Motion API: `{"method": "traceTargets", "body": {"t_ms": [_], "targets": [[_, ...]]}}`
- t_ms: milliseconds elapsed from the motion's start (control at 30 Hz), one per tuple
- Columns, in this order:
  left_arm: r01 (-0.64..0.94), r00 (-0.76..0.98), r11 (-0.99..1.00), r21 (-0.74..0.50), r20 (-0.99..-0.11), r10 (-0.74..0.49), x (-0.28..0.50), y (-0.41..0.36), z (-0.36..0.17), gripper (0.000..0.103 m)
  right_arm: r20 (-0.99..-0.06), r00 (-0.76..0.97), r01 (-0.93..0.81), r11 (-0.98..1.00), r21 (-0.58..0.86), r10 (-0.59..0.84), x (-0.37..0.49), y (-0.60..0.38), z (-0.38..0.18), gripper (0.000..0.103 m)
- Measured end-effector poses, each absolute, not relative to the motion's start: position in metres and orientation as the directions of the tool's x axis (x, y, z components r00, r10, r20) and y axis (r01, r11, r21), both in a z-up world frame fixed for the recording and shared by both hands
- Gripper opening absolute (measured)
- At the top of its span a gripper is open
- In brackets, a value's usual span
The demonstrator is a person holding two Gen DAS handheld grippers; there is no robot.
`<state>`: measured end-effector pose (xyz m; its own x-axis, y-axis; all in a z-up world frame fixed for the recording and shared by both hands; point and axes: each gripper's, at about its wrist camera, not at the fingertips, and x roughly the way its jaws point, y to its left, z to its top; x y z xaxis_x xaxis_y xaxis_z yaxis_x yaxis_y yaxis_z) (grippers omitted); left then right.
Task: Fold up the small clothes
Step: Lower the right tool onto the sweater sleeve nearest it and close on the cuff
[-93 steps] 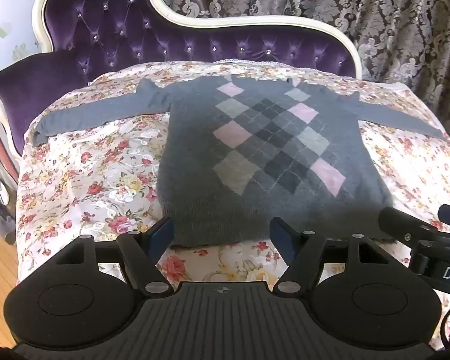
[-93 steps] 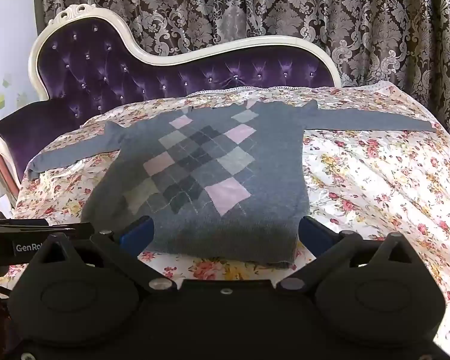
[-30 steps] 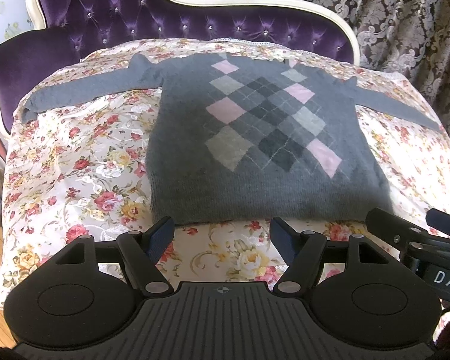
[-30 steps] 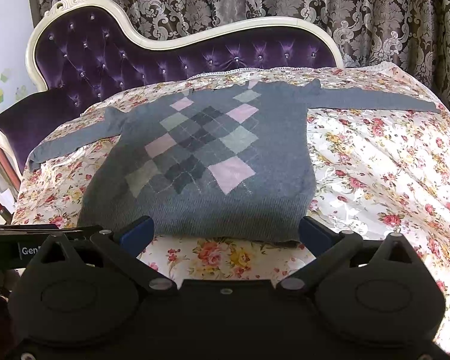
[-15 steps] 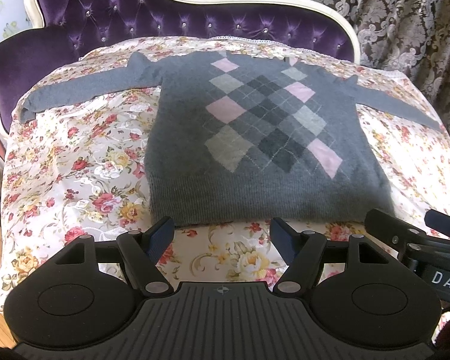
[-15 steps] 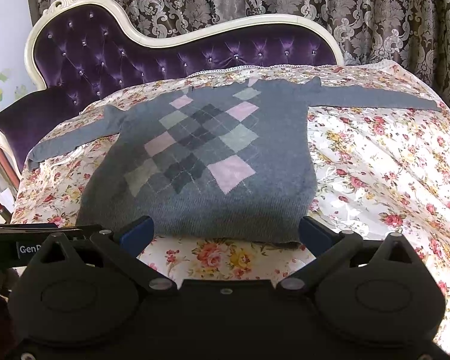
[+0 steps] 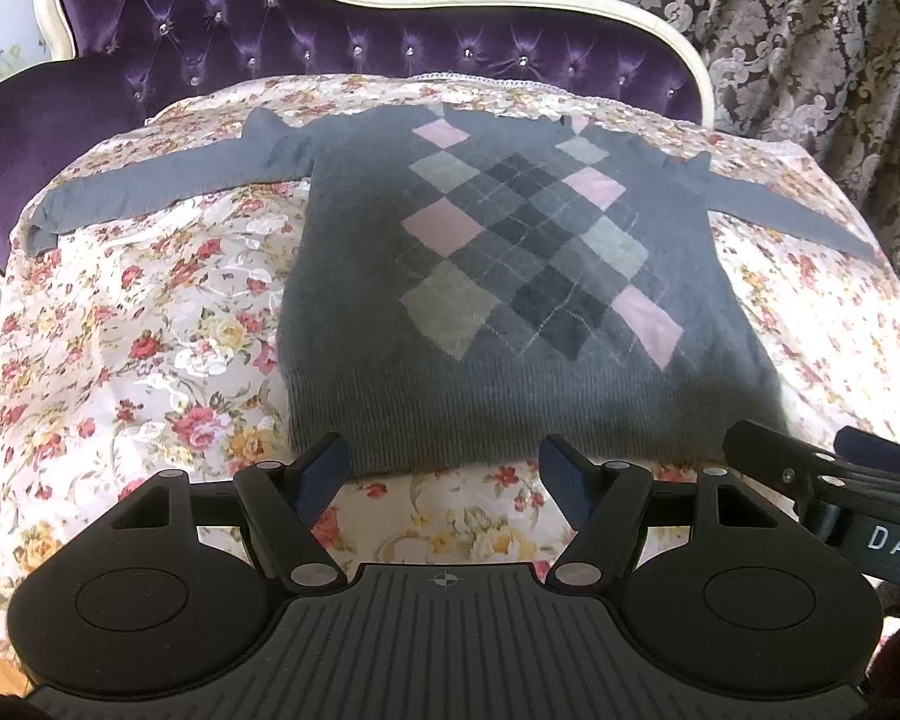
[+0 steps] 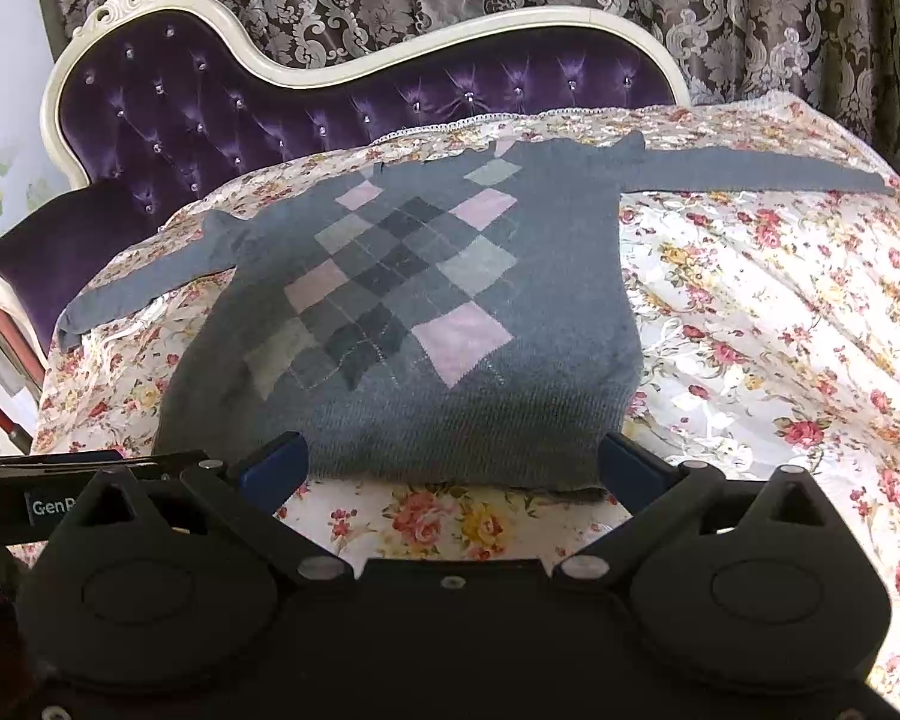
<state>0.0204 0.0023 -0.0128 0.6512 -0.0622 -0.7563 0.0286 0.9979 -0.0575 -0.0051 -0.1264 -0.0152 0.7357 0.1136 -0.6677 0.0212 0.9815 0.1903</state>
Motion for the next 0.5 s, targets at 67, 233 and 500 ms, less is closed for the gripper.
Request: {"method": "traceTargets", "body": {"t_ms": [67, 233, 500], "targets": [[0.030, 0.647, 0.998, -0.062, -0.759, -0.066, 0.025, 0.004, -0.011, 0.069, -0.671, 0.732, 0.022, 0.980, 0.198, 0.119, -0.002, -0.129, -0.015, 0.102], [0.051, 0.638, 0.993, -0.106, -0.761, -0.114, 0.041, 0.011, -0.001, 0.069, -0.688, 0.707, 0.010, 0.971, 0.238, 0.161, 0.012, -0.137, -0.014, 0.102], [0.114, 0.735, 0.979, -0.168, -0.650, -0.196, 0.078, 0.020, 0.028, 0.069, -0.652, 0.716, 0.012, 0.929, 0.370, 0.250, 0.042, -0.172, -0.003, 0.102]]}}
